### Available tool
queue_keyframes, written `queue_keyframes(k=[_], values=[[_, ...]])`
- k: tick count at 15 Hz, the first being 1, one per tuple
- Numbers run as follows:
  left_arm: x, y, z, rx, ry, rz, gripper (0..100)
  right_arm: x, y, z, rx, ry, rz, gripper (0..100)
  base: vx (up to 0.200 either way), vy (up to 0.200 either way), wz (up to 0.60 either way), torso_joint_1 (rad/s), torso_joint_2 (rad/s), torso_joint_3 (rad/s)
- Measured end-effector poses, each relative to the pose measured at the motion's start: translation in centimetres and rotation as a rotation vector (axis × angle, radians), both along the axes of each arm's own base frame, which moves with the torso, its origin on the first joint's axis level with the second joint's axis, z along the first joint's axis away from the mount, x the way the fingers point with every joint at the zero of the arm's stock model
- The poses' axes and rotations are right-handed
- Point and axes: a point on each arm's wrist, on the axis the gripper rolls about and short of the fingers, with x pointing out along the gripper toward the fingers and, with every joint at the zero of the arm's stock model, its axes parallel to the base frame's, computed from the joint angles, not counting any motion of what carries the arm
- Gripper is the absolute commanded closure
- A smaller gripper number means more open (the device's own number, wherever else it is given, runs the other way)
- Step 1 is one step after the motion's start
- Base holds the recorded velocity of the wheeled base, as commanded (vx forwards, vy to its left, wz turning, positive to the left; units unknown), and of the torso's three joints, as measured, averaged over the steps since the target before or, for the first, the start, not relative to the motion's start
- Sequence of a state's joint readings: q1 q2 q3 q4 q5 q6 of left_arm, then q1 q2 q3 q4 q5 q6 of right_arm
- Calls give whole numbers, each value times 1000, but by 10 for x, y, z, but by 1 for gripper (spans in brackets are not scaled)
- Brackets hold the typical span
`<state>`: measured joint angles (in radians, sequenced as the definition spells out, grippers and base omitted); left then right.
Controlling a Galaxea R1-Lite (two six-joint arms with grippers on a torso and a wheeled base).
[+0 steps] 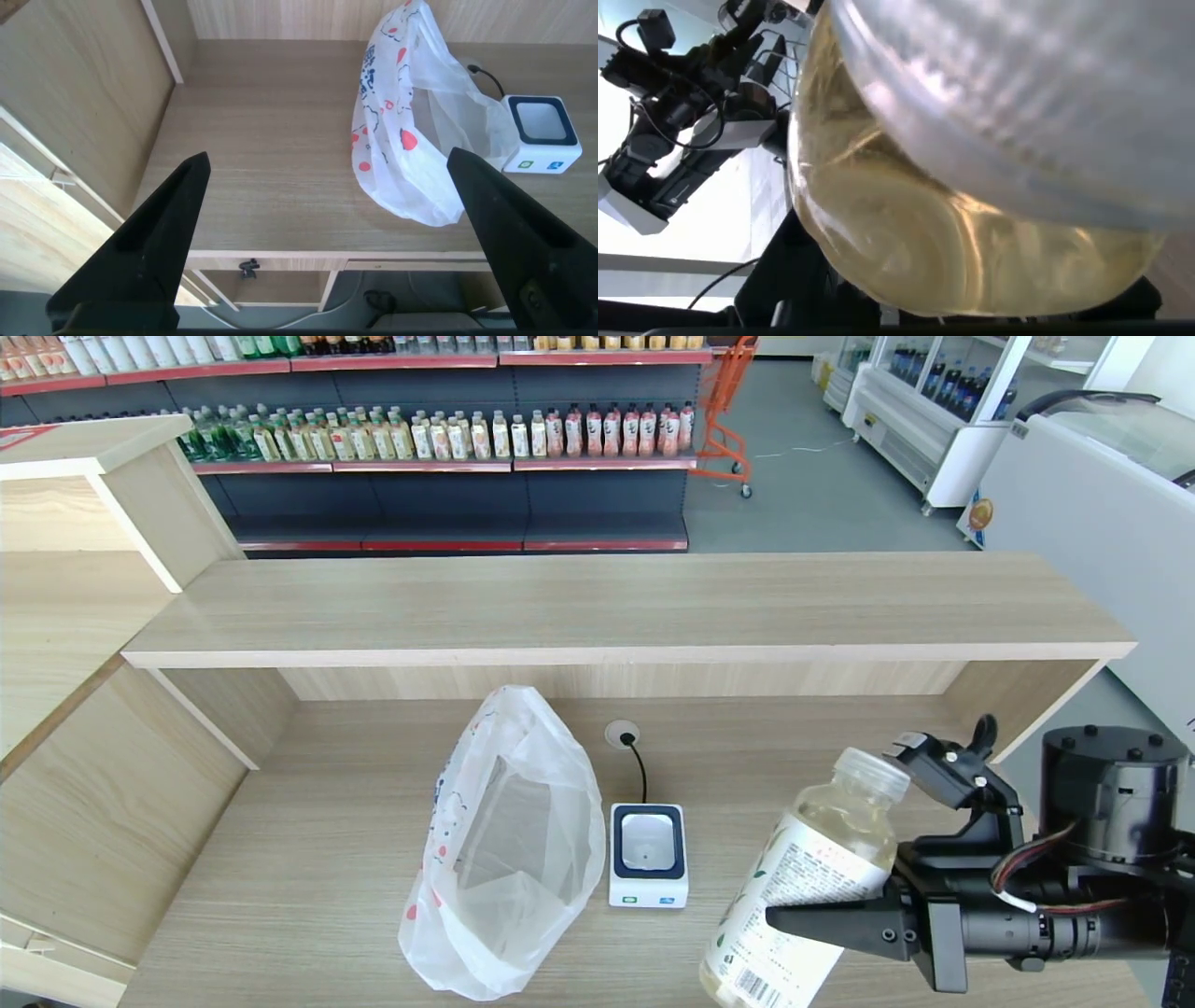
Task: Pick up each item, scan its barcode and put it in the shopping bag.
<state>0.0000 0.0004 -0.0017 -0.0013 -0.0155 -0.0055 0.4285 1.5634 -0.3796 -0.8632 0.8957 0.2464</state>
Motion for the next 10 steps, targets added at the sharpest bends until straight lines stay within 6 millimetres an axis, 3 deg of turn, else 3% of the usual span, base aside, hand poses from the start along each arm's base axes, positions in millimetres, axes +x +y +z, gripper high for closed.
queue_keyframes(k=[4,10], values=[[0,0,0,0,0,0,0,1,6,9,37,59,-1,100,0,0,0,0,0,0],[0,0,0,0,0,0,0,-4,4,4,28,83,-6,100,0,0,0,0,0,0]])
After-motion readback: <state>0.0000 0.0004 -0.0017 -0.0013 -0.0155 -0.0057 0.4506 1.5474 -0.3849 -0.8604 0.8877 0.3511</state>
